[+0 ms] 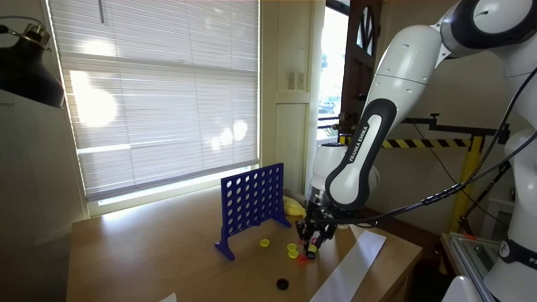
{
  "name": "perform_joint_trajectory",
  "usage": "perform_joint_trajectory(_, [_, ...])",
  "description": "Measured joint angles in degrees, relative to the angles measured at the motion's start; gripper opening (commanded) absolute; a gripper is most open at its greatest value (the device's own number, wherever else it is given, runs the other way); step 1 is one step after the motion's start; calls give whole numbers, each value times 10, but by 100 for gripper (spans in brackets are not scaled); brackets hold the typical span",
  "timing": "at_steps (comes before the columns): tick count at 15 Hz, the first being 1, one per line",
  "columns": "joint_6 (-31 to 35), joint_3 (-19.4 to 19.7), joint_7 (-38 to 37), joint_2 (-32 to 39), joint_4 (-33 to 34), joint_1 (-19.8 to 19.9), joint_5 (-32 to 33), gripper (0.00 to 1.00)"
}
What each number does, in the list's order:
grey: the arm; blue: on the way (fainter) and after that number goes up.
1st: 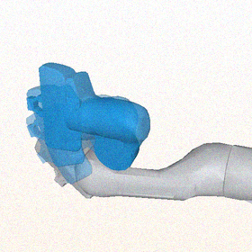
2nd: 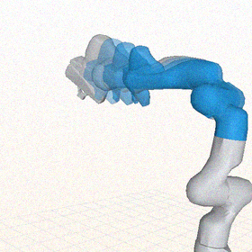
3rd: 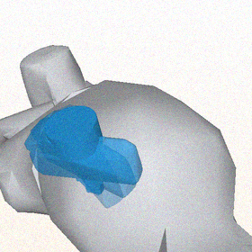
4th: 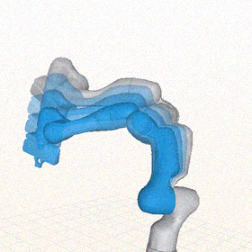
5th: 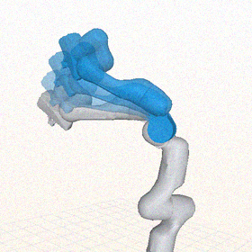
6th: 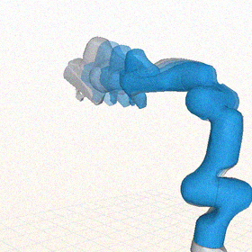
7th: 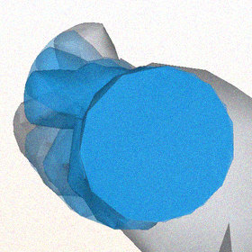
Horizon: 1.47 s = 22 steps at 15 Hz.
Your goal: Place the yellow chip on the right on top of the two yellow chips.
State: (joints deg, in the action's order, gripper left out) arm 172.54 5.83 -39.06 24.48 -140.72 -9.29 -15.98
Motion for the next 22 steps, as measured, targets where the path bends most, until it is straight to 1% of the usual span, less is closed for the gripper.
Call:
perform_joint_trajectory(4, [1, 15, 0, -7, 0, -33, 7, 14])
perform_joint_trajectory(8, [1, 37, 1, -23, 1, -71, 29, 14])
perform_joint_trajectory(10, [2, 43, 1, -30, 2, -80, 40, 14])
perform_joint_trajectory(15, [3, 43, 19, -31, 15, -82, 55, 14])
perform_joint_trajectory(22, [3, 34, 57, -19, 24, -82, 56, 14])
